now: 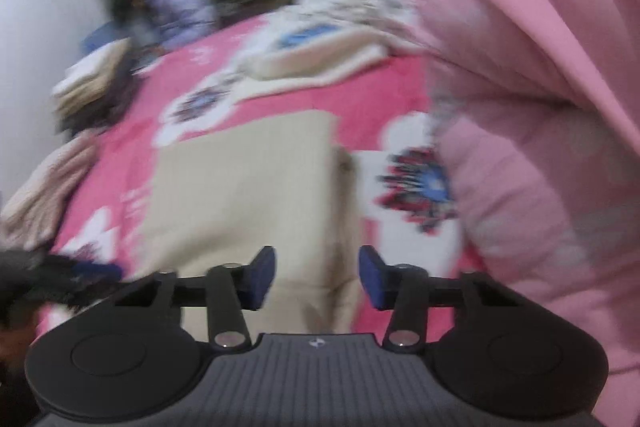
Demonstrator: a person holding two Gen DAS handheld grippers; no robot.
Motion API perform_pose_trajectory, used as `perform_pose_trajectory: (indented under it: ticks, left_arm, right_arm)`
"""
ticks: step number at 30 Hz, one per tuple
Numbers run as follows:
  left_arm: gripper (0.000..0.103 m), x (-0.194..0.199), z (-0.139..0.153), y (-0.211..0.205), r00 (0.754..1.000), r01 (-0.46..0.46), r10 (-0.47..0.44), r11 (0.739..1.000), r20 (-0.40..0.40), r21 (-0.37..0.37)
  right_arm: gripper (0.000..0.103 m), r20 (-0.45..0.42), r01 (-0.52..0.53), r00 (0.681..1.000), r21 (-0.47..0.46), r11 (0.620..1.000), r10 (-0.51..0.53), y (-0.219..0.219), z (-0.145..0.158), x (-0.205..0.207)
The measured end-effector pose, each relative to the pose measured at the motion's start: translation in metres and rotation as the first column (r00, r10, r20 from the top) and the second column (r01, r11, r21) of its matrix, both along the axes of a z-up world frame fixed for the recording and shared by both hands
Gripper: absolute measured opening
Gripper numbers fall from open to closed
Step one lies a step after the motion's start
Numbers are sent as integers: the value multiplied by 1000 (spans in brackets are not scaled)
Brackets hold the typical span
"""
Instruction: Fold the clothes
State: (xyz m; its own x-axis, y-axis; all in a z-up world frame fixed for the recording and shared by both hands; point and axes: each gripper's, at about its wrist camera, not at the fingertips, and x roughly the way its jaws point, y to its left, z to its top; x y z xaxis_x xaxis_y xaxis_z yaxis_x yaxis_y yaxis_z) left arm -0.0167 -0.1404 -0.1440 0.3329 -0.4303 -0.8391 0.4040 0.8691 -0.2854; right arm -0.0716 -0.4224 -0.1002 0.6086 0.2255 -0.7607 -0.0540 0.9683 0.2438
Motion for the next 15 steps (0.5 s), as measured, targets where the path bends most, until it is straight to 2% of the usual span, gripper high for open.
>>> perform_pose_trajectory:
  ticks: [4,8,15]
  left_arm:
    - [66,-9,-15,-4,999,36,-36,999,31,9]
    - [71,-12,-29,-7,998,59,-59,998,34,-7]
    - [71,-17,-38,6,999,34,-33,996,13,-84]
  right_arm:
    - [40,-113,-94,990,-110,989,82,39,-46,7]
    - [39,-232,-198,961,-207,958,149,79,-91,13]
    - [39,-188,-216,967,-253,943,171,100,-80,52]
